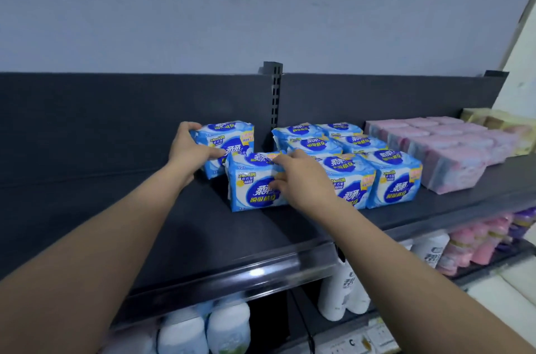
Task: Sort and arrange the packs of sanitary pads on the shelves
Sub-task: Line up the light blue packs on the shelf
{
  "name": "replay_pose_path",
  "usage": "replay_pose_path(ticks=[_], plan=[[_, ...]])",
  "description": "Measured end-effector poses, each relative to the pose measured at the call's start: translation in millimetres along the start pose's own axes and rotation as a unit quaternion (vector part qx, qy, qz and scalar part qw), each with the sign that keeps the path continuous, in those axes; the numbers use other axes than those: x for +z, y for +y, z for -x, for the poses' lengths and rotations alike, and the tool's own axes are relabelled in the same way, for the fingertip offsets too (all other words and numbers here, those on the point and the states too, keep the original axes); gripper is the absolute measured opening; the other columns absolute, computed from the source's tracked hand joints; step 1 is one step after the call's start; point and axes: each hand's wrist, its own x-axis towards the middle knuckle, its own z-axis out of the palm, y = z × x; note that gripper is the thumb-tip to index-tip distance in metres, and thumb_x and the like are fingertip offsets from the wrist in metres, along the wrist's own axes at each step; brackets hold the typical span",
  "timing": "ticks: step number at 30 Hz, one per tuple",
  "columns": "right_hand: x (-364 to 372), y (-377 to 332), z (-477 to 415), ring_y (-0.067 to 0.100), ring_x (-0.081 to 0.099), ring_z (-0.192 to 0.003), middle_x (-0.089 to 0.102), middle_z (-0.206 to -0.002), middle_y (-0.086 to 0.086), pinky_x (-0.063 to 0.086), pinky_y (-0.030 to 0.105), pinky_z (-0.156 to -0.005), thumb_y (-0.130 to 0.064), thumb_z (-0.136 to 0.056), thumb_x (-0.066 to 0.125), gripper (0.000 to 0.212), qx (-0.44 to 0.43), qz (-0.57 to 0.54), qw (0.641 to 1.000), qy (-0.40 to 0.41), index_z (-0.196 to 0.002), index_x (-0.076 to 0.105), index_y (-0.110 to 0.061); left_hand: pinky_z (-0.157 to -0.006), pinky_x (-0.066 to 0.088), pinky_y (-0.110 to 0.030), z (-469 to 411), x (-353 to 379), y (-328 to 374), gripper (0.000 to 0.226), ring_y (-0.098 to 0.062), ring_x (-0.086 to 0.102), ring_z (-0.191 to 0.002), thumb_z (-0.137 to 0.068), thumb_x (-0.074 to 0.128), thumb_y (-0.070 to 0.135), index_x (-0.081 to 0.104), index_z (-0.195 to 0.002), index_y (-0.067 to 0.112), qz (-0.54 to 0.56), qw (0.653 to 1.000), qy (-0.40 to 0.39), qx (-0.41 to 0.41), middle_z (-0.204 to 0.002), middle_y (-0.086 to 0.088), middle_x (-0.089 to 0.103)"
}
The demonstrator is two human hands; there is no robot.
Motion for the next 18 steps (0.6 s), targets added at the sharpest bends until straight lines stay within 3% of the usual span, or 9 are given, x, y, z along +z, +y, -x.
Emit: replay_pose_path(ticks=[2,5,11,14,16,18], plan=[[-2.7,-1.0,-9.3,0.028,0.049,-0.111,0.057,-0.119,0.008,0.038,0.035,-0.090,-0.040,-0.089,0.062,0.043,-0.030,0.127,0.991,0.021,-0.127,0.057,-0.021,-0.077,0.054,-0.034,-9.3,6.7,-3.1,0.064,-0.015,0.062,-0.090,-0.067,0.082,-0.004,0.045,-0.113,0.020,-0.014,1.000,-0.010,0.009,-0.112,-0.001,0.056],[-7.9,0.3,-24.4,0.026,0.045,-0.112,0.061,-0.115,0.004,0.033,0.036,-0.093,-0.047,-0.088,0.060,0.041,-0.041,0.203,0.978,0.032,-0.124,0.061,-0.028,-0.084,0.055,-0.039,-23.1,16.8,-5.4,0.062,-0.020,0.063,-0.095,-0.070,0.078,-0.007,0.046,-0.116,0.019,-0.028,0.999,-0.028,0.020,-0.114,-0.001,0.056],[-9.0,5.8,-43.3,0.026,0.042,-0.117,0.059,-0.120,0.004,0.032,0.037,-0.095,-0.051,-0.087,0.060,0.044,-0.030,0.201,0.979,0.000,-0.126,0.060,-0.031,-0.091,0.053,-0.039,-45.1,29.4,-21.5,0.052,-0.018,0.062,-0.099,-0.082,0.067,-0.006,0.047,-0.121,0.022,-0.052,0.993,-0.103,0.022,-0.118,-0.005,0.060],[-9.4,8.4,-48.7,0.026,0.043,-0.115,0.059,-0.120,0.005,0.037,0.036,-0.092,-0.047,-0.086,0.064,0.048,-0.027,0.173,0.985,-0.005,-0.127,0.055,-0.024,-0.093,0.051,-0.036,-51.4,22.7,-26.1,0.062,-0.019,0.057,-0.106,-0.080,0.066,-0.006,0.053,-0.129,0.031,-0.078,0.988,-0.131,-0.002,-0.128,-0.006,0.049],[-10.7,8.0,-51.1,0.026,0.044,-0.113,0.060,-0.117,0.006,0.037,0.035,-0.085,-0.045,-0.086,0.065,0.046,-0.029,0.167,0.985,-0.006,-0.123,0.053,-0.021,-0.087,0.055,-0.041,-52.2,17.7,-27.8,0.072,-0.024,0.058,-0.107,-0.078,0.068,-0.007,0.050,-0.135,0.033,-0.094,0.986,-0.138,-0.020,-0.127,-0.005,0.044],[-11.8,6.7,-52.3,0.026,0.045,-0.112,0.060,-0.115,0.006,0.033,0.033,-0.078,-0.044,-0.086,0.066,0.043,-0.032,0.168,0.985,-0.006,-0.118,0.053,-0.019,-0.078,0.058,-0.045,-51.5,17.7,-29.7,0.078,-0.026,0.062,-0.104,-0.077,0.069,-0.010,0.044,-0.140,0.028,-0.084,0.987,-0.139,-0.021,-0.121,-0.005,0.057]])
